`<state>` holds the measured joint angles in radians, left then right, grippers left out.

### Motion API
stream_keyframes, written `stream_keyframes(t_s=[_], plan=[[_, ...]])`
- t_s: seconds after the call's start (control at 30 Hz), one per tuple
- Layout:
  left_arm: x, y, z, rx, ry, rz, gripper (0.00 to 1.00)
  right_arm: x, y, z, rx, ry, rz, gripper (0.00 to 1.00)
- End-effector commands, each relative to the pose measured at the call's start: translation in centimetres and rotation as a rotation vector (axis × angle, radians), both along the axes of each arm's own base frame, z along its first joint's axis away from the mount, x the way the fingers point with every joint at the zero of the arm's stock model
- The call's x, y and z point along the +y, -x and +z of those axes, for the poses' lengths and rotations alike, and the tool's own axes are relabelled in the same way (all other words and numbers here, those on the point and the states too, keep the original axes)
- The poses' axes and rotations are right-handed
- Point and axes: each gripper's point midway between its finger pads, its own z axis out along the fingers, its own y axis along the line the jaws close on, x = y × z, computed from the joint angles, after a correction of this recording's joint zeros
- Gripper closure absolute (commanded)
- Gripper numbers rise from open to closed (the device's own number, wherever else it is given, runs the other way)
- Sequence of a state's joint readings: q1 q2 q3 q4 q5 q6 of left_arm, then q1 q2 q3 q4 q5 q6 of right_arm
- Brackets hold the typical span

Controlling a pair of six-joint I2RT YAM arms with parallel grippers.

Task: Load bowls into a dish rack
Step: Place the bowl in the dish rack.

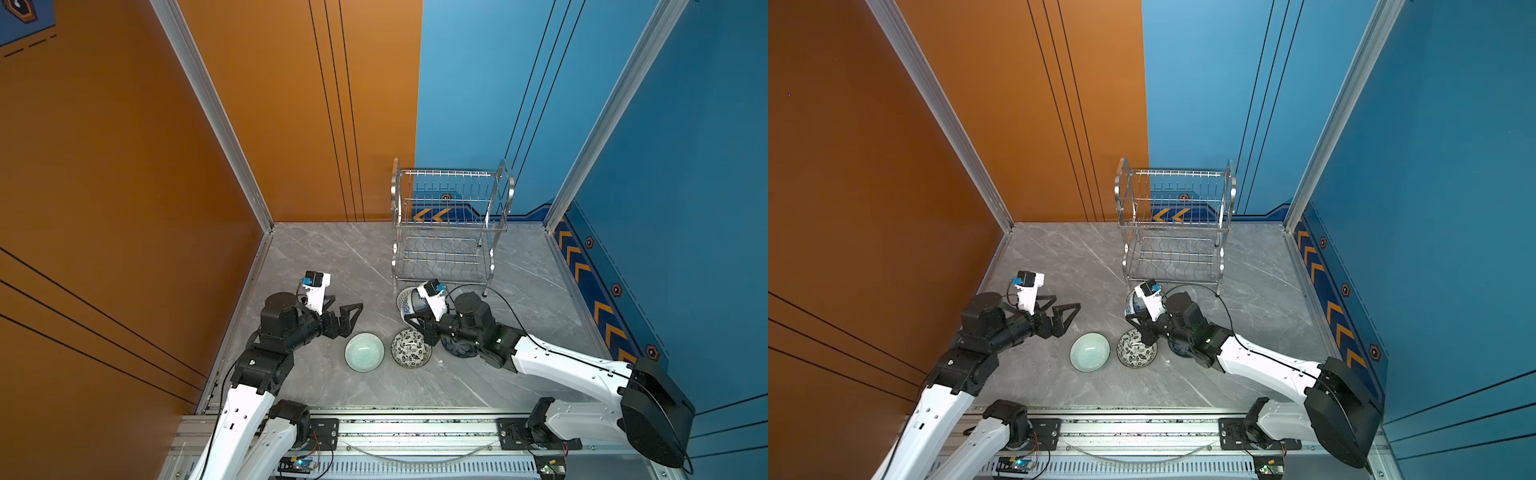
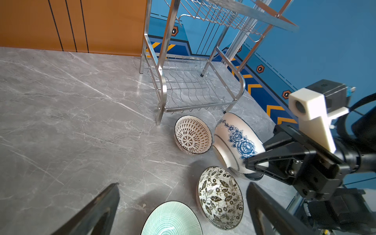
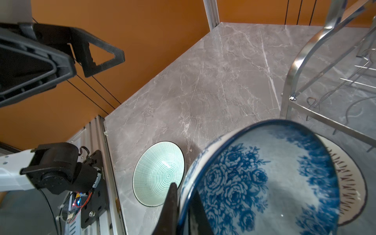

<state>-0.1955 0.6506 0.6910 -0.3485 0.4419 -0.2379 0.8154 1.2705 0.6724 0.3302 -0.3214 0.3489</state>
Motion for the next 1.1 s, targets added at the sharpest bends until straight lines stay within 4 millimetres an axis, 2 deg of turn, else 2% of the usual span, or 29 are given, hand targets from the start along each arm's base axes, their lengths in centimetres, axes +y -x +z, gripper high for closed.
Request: stream_keyframes(t_s=[0.0, 0.13, 0.23, 0.3, 0.67, 1.07], plan=[[-0.6, 0.2, 1.1, -0.028, 0.051, -0.039, 0.02, 0.5, -0.8, 3.5, -0.008, -0.198, 0.03, 1.0], [-0.6, 0.2, 1.0, -0.026, 0.059, -0.041, 0.02, 0.5, -1.9, 3.4, 0.065, -0.245, 0.054, 1.0], [-0.5, 0.2, 1.1, -0.03, 0.06, -0.041, 0.02, 1.1, -1.8, 3.5, 0.082, -0.27, 0.092, 1.0], [-0.5, 0.2, 1.0, -0.029, 0.061, -0.042, 0.02, 0.6, -3.0, 3.5, 0.089, -0.283, 0.072, 1.0], [-1.3, 0.2, 0.6, 0.004, 0.087, -0.083, 0.02, 0.0, -6.2, 3.6, 0.148, -0.327, 0.013, 1.0], [-1.9, 0.5, 0.6, 0.011, 0.091, -0.109, 0.02, -0.6, -8.3, 4.1, 0.181, -0.366, 0.034, 1.0]])
